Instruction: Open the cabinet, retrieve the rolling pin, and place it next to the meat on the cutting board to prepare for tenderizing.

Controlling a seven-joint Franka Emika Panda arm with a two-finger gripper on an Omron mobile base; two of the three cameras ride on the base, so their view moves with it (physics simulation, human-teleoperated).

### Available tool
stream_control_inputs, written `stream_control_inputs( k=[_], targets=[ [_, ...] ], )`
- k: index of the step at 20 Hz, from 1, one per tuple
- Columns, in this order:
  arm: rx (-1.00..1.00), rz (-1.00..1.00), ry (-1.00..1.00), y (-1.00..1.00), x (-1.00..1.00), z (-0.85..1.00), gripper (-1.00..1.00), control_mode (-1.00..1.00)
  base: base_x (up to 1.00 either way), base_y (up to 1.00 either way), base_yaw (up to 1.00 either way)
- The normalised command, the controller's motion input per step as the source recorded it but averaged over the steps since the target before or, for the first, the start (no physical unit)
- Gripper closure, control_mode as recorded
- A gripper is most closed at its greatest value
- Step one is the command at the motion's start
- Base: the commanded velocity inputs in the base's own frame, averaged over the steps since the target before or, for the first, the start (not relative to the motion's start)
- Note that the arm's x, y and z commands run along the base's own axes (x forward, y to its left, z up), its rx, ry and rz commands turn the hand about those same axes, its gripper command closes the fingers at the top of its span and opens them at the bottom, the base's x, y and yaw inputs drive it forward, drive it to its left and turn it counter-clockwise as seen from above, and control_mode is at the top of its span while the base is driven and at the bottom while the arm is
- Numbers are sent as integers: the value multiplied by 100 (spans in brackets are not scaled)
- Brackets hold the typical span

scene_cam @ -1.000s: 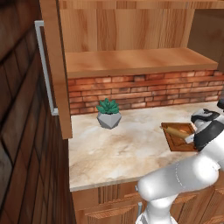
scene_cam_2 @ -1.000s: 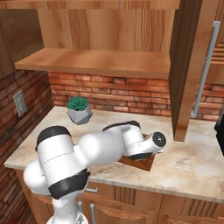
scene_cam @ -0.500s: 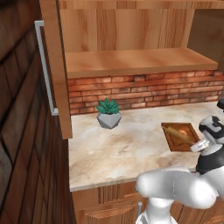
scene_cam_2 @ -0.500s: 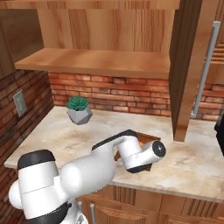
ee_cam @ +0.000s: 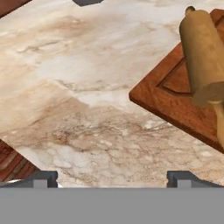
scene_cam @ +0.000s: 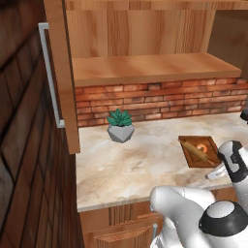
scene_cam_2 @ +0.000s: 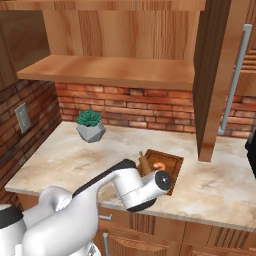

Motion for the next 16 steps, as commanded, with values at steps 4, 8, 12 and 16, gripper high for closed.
stream_control_inputs(
  k=[4, 8, 12, 16],
  targets=[
    [0, 0, 0, 46, -41, 0, -100, -100, 0, 0, 0],
    [0, 0, -1, 27, -46, 0, -100, -100, 0, 0, 0],
    [0, 0, 0, 33, -63, 0, -100, -100, 0, 0, 0],
    [0, 0, 0, 31, -68, 0, -100, -100, 0, 0, 0]
  ],
)
